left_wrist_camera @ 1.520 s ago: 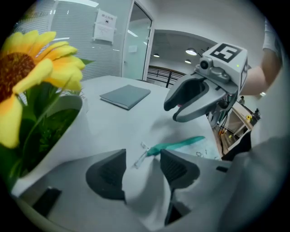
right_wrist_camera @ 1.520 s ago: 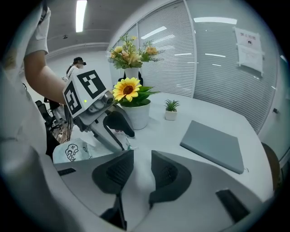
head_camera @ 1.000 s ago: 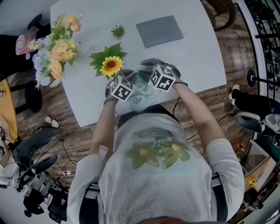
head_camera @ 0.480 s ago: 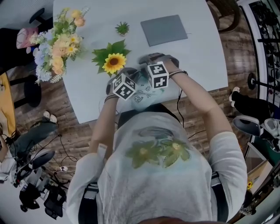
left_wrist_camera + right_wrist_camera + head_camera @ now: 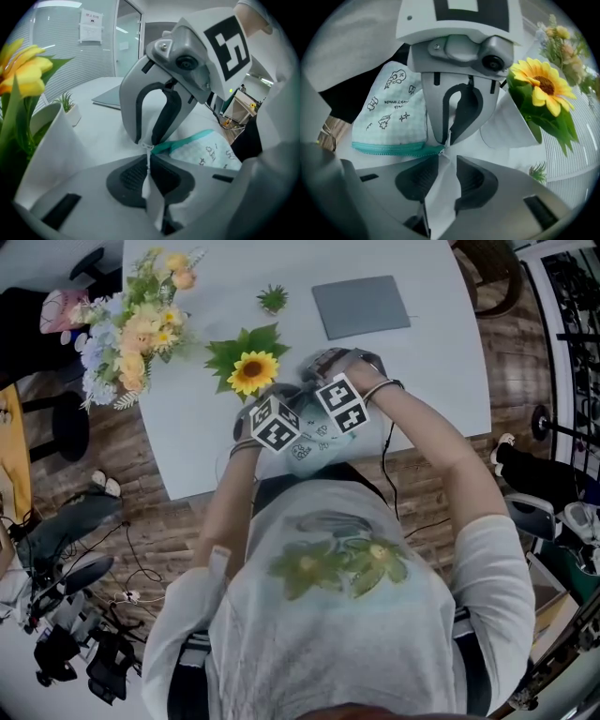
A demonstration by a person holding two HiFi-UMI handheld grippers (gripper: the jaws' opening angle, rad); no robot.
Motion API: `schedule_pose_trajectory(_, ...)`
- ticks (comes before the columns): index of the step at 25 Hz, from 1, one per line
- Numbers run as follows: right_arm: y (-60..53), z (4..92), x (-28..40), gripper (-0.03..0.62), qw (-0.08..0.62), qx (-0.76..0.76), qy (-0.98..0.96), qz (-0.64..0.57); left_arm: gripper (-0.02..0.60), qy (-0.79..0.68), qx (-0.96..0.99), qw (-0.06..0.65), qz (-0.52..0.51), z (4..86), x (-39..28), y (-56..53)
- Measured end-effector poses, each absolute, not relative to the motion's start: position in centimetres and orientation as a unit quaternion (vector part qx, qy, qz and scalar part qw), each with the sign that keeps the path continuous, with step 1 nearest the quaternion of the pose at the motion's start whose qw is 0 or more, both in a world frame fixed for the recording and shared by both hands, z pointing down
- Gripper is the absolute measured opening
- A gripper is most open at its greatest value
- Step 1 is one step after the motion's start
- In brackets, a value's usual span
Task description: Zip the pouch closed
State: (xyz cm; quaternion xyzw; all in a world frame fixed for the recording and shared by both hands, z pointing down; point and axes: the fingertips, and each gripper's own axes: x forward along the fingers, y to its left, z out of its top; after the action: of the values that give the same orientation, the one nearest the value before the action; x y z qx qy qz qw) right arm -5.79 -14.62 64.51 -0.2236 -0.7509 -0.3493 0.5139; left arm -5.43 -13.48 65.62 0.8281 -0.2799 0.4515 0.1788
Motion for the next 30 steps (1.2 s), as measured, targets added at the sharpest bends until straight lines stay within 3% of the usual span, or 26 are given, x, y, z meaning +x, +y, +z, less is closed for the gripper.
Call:
schedule_pose_trajectory(6, -14.1, 64.9, -5.7, 0.101, 0.513, -0.259, -0.725, -0.38, 0.026, -0.277, 0.83, 0.18, 0.45, 65.7, -5.5, -13.5)
schedule_pose_trajectory(11, -14.3, 64.8, -5.5, 0.075, 0.52, -0.232, -0.755, -0.327, 0.026, -0.28, 0.829, 0.184, 0.448, 65.6, -5.5, -13.4)
schedule_pose_trajectory(13, -14.4, 64.8, -5.5, 0.035, 0.522, -0.217, -0.767, -0.304, 0.026, -0.28, 0.829, 0.184, 0.447, 65.6, -5.5, -13.4)
schedule_pose_trajectory(23, -14.1, 64.8, -4.8, 0.021, 0.533, -0.129, -0.815, -0.187, 0.026, -0.296, 0.819, 0.19, 0.453, 65.7, -5.6, -13.6)
schedule_pose_trajectory(30, -14.1, 64.9, -4.8, 0.023, 0.533, -0.084, -0.818, -0.197, 0.026, -0.29, 0.817, 0.195, 0.458, 65.6, -5.6, -13.6)
